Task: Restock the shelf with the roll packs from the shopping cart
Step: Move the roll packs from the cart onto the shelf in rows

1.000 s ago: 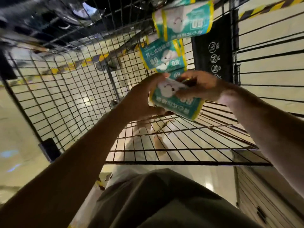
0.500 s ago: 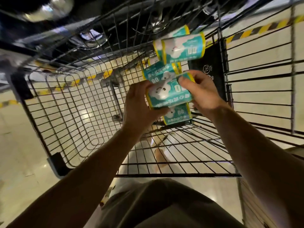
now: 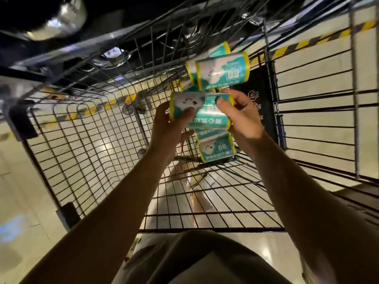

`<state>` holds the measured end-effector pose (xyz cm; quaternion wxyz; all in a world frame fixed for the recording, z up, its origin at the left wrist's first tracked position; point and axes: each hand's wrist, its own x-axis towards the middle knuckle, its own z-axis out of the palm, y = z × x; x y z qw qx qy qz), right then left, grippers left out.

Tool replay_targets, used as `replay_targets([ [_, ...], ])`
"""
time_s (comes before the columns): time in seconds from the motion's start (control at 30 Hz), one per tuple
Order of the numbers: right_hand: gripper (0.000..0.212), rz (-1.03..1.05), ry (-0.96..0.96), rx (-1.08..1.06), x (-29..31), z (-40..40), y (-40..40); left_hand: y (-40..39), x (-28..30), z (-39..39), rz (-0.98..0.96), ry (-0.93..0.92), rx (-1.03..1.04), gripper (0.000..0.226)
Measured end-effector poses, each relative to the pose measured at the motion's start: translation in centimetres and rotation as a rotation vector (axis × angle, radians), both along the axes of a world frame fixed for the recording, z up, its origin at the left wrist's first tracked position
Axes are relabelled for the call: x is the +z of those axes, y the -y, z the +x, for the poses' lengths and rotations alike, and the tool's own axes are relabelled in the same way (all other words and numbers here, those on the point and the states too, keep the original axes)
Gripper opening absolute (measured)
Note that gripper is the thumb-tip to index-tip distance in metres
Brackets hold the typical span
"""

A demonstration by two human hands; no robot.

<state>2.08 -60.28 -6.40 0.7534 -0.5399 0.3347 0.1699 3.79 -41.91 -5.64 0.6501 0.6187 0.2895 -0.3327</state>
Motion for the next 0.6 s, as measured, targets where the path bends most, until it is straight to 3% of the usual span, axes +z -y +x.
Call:
replay_targets([
  [0.17,0.019,0.064,-0.041,0.110,0.0,1.1,0.6,-0.4,-0.1,1.5,-0.004,-0.052,-0.023,0.044],
  [0.4,0.050,-0.013,-0.370,-0.143,-4.6,4.5,0.7,-1.9,-1.4,2.0,0.041,-0.108,0.181,0.022],
  [0.57,0.084,-0.024,-0.431,-0.233,-6.7,7.4,-0.8,-3.7,-2.4,2.4,0.059,-0.118,0.263,0.047],
  [0.6,0.082,-0.014,-0.419,-0.263,-7.0,7.5,-0.9,-4.0,-2.4,2.4,0.060,-0.120,0.272,0.048],
])
